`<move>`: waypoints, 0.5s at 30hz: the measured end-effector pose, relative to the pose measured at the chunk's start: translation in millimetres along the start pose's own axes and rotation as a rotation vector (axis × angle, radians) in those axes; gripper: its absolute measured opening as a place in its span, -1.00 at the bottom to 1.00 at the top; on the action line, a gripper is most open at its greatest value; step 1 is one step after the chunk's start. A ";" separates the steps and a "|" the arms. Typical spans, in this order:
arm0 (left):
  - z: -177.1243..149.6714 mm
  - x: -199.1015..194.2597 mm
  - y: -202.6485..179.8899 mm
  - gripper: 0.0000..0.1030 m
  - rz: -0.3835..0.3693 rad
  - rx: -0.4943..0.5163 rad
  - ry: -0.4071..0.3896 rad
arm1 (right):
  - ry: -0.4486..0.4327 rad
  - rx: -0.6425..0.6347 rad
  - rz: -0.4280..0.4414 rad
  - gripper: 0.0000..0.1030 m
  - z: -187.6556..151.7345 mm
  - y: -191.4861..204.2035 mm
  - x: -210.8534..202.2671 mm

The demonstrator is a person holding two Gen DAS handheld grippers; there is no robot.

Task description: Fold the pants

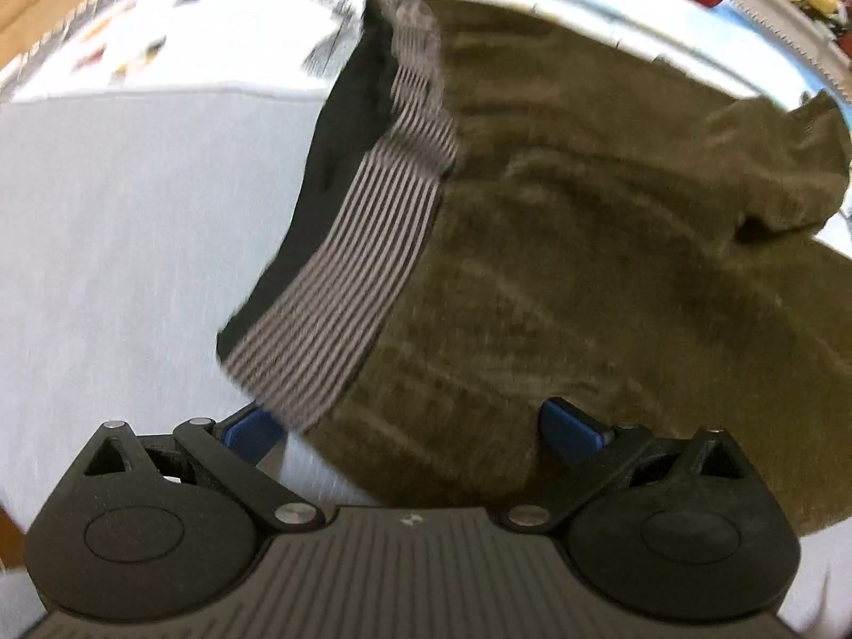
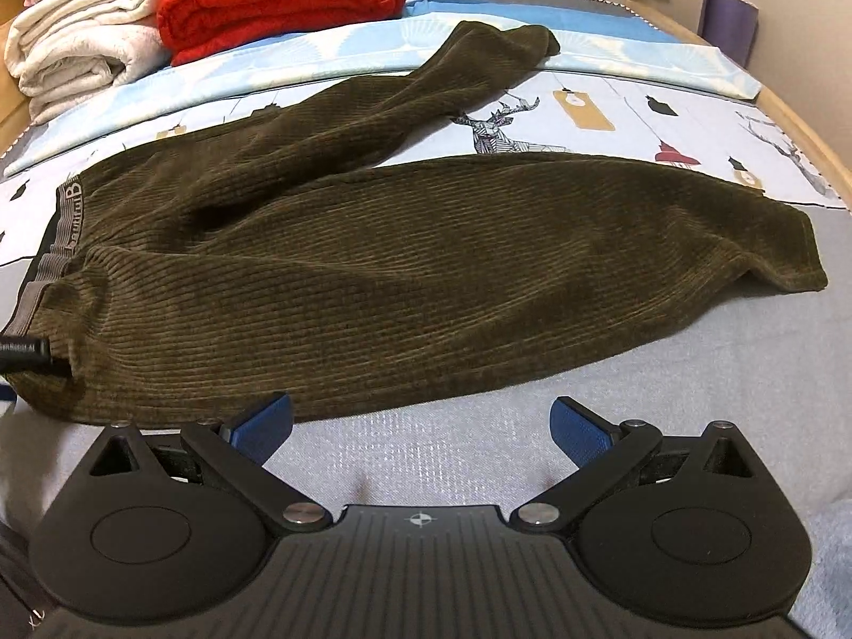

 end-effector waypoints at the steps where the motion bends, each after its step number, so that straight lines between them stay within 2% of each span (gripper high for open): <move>1: 2.1 -3.0 2.6 0.98 -0.013 -0.039 -0.029 | 0.002 0.004 0.005 0.98 0.6 0.0 -1.0; 2: 6.2 -6.4 6.8 0.94 -0.035 -0.103 -0.052 | 0.001 0.006 0.008 0.98 1.5 -0.6 -2.2; 6: 12.2 -32.5 37.3 0.94 -0.231 -0.394 -0.166 | -0.016 -0.012 0.004 0.98 3.4 -0.9 -7.1; 7: 13.0 -33.2 45.7 0.93 -0.256 -0.443 -0.180 | -0.020 -0.016 -0.001 0.98 4.2 -0.9 -7.5; 9: 16.2 -23.6 58.9 0.86 -0.214 -0.463 -0.164 | -0.018 -0.014 -0.006 0.98 5.0 -0.5 -7.8; 10: 16.4 -17.1 63.0 0.68 -0.154 -0.456 -0.144 | -0.012 -0.012 -0.003 0.98 5.5 -0.3 -7.7; 11: 15.1 -11.0 66.1 0.61 -0.119 -0.455 -0.120 | -0.009 -0.010 0.000 0.98 6.6 -0.4 -7.9; 13: 9.5 -16.2 63.4 0.61 -0.113 -0.452 -0.151 | -0.015 -0.007 0.007 0.98 8.1 -0.2 -11.7; 15: 8.7 -16.6 55.5 0.39 -0.126 -0.410 -0.133 | -0.033 -0.013 0.011 0.98 8.8 -0.1 -15.8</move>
Point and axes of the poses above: each gripper's, at about its wrist camera, not at the fingertips, and x roughly the way its jaws point, y to its left, z to its top, the point moved 3 cm from there along x, roughly the way its jaws point, and after that the axes turned 14 degrees about -z, right-handed, at the moved point
